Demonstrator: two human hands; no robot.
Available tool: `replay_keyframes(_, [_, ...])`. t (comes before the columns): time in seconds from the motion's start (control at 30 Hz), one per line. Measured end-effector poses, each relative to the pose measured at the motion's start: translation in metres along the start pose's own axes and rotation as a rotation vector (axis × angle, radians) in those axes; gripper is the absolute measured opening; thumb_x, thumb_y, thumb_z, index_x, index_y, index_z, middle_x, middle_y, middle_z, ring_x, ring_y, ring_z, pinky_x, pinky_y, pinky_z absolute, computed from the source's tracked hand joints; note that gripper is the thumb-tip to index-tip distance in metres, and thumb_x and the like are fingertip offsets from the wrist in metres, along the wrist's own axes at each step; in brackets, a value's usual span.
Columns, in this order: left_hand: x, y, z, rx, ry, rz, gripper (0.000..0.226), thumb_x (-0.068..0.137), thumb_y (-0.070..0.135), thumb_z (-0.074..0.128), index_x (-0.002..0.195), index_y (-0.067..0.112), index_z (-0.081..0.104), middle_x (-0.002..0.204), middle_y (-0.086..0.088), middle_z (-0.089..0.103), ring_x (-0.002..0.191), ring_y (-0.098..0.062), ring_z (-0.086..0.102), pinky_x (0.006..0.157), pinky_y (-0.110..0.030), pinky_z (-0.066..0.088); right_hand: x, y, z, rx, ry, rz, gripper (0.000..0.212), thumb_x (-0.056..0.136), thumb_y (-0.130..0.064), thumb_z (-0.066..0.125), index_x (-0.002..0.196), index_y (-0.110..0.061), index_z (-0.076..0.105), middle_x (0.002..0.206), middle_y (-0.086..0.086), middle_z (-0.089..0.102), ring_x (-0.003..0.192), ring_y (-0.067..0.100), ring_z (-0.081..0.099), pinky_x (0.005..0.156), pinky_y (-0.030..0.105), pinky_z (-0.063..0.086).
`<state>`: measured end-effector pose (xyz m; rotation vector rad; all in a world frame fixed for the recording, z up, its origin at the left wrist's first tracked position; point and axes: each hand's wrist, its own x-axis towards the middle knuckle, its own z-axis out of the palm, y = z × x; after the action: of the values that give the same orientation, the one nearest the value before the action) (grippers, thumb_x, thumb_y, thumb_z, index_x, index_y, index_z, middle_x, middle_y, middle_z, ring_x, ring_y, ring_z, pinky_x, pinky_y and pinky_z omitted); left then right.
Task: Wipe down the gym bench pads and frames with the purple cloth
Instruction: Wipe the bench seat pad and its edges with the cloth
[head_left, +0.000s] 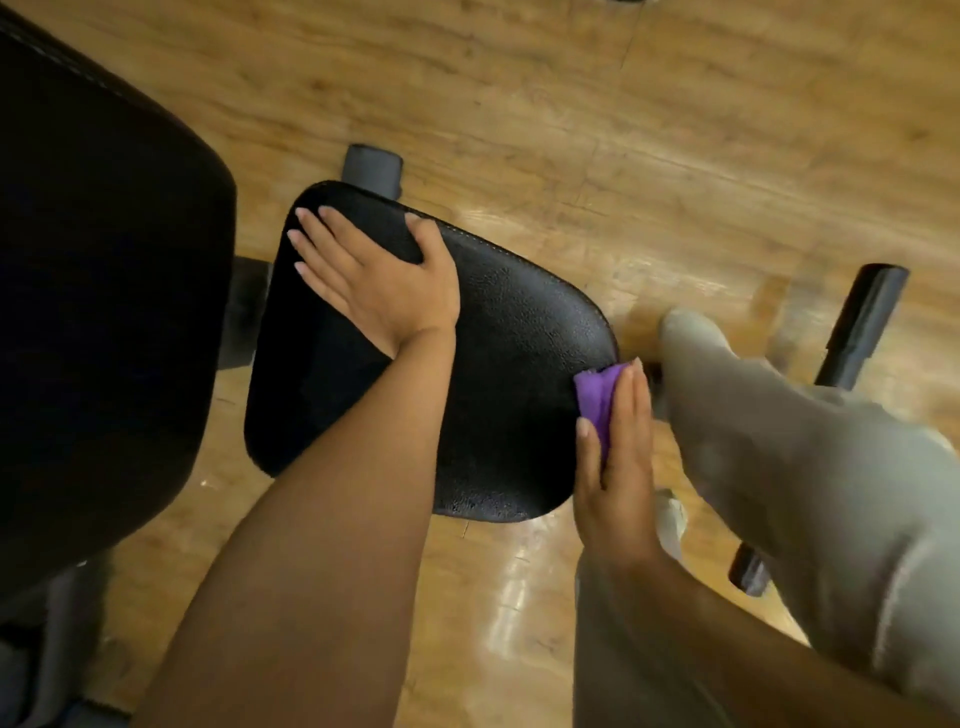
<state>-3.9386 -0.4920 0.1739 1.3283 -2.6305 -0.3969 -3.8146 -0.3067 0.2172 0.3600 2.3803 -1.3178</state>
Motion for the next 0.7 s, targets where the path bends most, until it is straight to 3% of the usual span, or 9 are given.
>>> replay_keyframes(0.07, [0.000,0.000,-0.002,-0.038,-0.008,0.008,0.078,0.089,0.049,0.037,0.149,0.002,0.026,0.159,-0.014,0.018,0.149,-0.028,0.008,0.121,-0.042,0.001,0.000,-0.005,0.015,-0.017,0.093,-0.043,0.057,0.101,-0.027,0.034,0.151,-0.012,0.012,0.156,-0.008,0.006,0.145,0.001,0.001,0.114,0.011,0.001])
replay_keyframes(0.13, [0.002,-0.002,-0.004,-0.074,-0.025,0.009,0.077,0.089,0.047,0.040,0.149,0.002,0.026,0.159,-0.013,0.017,0.149,-0.028,0.006,0.121,-0.041,-0.001,0.018,-0.008,0.017,-0.013,0.158,-0.074,0.055,0.100,-0.023,0.037,0.149,-0.006,0.020,0.154,0.000,0.019,0.142,0.005,0.011,0.111,0.006,0.000])
replay_keyframes(0.2, [0.002,-0.006,-0.007,-0.101,-0.031,0.025,0.075,0.088,0.044,0.043,0.148,0.002,0.029,0.159,-0.013,0.018,0.149,-0.028,0.006,0.121,-0.040,-0.001,0.048,-0.006,0.009,0.020,0.169,-0.037,0.047,0.100,-0.022,0.043,0.143,-0.005,0.036,0.147,0.005,0.039,0.135,0.008,0.030,0.106,0.004,0.011])
replay_keyframes(0.27, [0.001,-0.010,-0.010,-0.148,-0.033,0.067,0.072,0.087,0.041,0.045,0.147,0.002,0.033,0.158,-0.012,0.021,0.149,-0.028,0.007,0.121,-0.041,0.000,0.080,-0.007,-0.001,0.092,0.100,0.005,0.038,0.099,-0.028,0.046,0.133,-0.012,0.052,0.133,0.002,0.056,0.126,0.012,0.047,0.101,0.009,0.028])
replay_keyframes(0.33, [0.000,-0.018,-0.012,-0.185,-0.076,0.129,0.070,0.087,0.038,0.047,0.146,0.003,0.035,0.158,-0.012,0.021,0.149,-0.028,0.007,0.121,-0.042,0.000,0.094,-0.008,-0.006,0.138,0.032,0.006,0.037,0.099,-0.033,0.047,0.130,-0.016,0.057,0.129,-0.001,0.060,0.122,0.011,0.051,0.099,0.012,0.033])
replay_keyframes(0.5, [-0.017,-0.041,-0.038,-0.138,-0.255,0.431,0.069,0.092,0.038,0.047,0.149,0.005,0.026,0.160,-0.010,0.015,0.149,-0.022,0.003,0.122,-0.041,0.001,0.040,0.012,0.000,0.117,0.109,-0.098,0.049,0.101,-0.022,0.042,0.147,-0.009,0.031,0.152,0.004,0.032,0.135,-0.002,0.023,0.108,0.003,0.011])
replay_keyframes(0.6, [-0.056,-0.062,-0.054,-0.095,-0.307,0.686,0.065,0.096,0.037,0.047,0.149,0.005,0.027,0.160,-0.009,0.018,0.149,-0.021,0.007,0.122,-0.039,0.003,-0.013,0.033,0.015,0.145,0.103,-0.131,0.056,0.101,-0.022,0.036,0.151,-0.012,0.012,0.159,-0.001,0.012,0.145,0.002,0.007,0.115,0.011,0.004])
replay_keyframes(0.7, [-0.088,-0.098,-0.057,-0.014,-0.348,0.803,0.063,0.098,0.038,0.043,0.150,0.006,0.027,0.160,-0.007,0.019,0.149,-0.019,0.010,0.122,-0.042,0.008,-0.051,0.044,0.035,0.159,0.099,-0.161,0.059,0.101,-0.021,0.033,0.151,-0.013,0.004,0.160,-0.002,0.002,0.147,0.007,-0.001,0.117,0.018,0.002])
